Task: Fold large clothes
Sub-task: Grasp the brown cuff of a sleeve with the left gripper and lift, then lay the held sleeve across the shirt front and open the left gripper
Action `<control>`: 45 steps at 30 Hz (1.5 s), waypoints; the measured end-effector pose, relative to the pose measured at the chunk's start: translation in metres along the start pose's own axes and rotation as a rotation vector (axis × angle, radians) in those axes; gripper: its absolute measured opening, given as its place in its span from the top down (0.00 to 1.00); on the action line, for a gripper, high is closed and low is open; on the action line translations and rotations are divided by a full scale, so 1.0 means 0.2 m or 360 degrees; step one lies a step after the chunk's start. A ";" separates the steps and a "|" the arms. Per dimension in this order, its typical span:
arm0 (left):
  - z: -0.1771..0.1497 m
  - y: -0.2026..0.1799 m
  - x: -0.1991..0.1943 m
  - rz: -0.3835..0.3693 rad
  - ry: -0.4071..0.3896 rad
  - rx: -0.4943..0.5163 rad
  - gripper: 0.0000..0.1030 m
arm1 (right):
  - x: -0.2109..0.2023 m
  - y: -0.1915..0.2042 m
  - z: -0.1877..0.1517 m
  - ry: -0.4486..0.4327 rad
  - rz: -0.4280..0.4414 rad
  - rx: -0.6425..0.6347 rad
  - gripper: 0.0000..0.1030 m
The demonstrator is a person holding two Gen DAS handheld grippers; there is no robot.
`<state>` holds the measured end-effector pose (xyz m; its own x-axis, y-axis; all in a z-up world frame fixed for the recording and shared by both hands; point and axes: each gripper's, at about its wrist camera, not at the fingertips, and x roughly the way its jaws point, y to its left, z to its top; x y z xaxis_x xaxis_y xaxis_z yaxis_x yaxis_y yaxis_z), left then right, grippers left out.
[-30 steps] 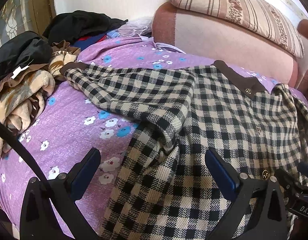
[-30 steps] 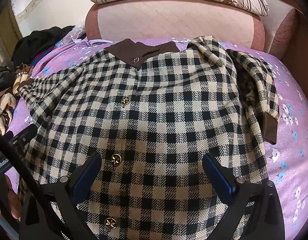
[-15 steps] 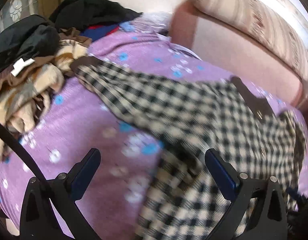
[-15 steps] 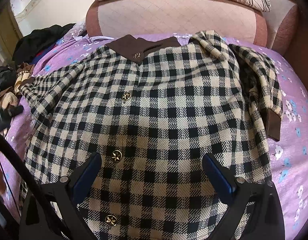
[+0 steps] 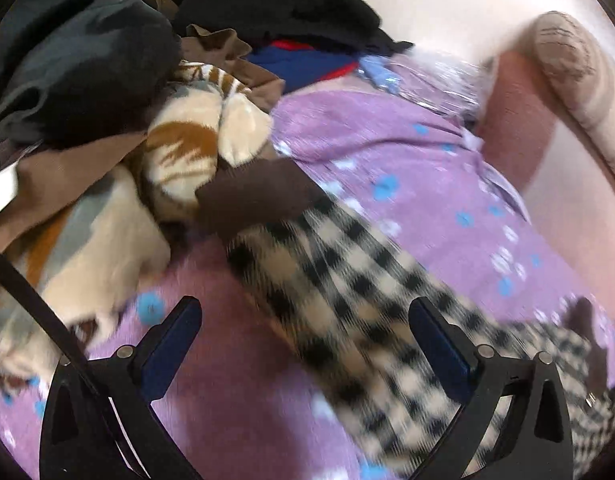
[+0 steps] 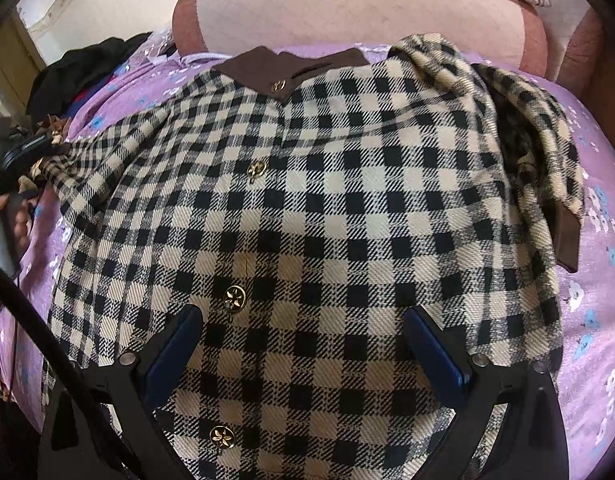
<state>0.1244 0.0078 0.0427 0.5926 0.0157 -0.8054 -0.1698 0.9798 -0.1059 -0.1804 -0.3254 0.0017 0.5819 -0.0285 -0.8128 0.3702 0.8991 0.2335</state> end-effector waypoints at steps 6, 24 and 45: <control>0.05 -0.01 0.13 -0.0025 0.0091 -0.0013 0.95 | 0.02 -0.03 0.02 0.0005 -0.0004 0.0020 0.01; -0.40 -0.95 -1.02 -0.1079 0.0010 0.0720 0.96 | -0.17 -0.28 0.09 -0.0138 -0.0016 0.0325 0.01; -0.81 -0.90 -0.96 -0.1207 0.0340 0.0780 0.15 | -0.29 -0.52 0.11 -0.0205 -0.0003 0.0523 0.01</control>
<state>-0.0857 -0.2033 0.1213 0.2431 -0.6535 -0.7168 0.5849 0.6883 -0.4291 -0.2364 -0.4263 0.0368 0.6600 -0.1038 -0.7441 0.5723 0.7111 0.4084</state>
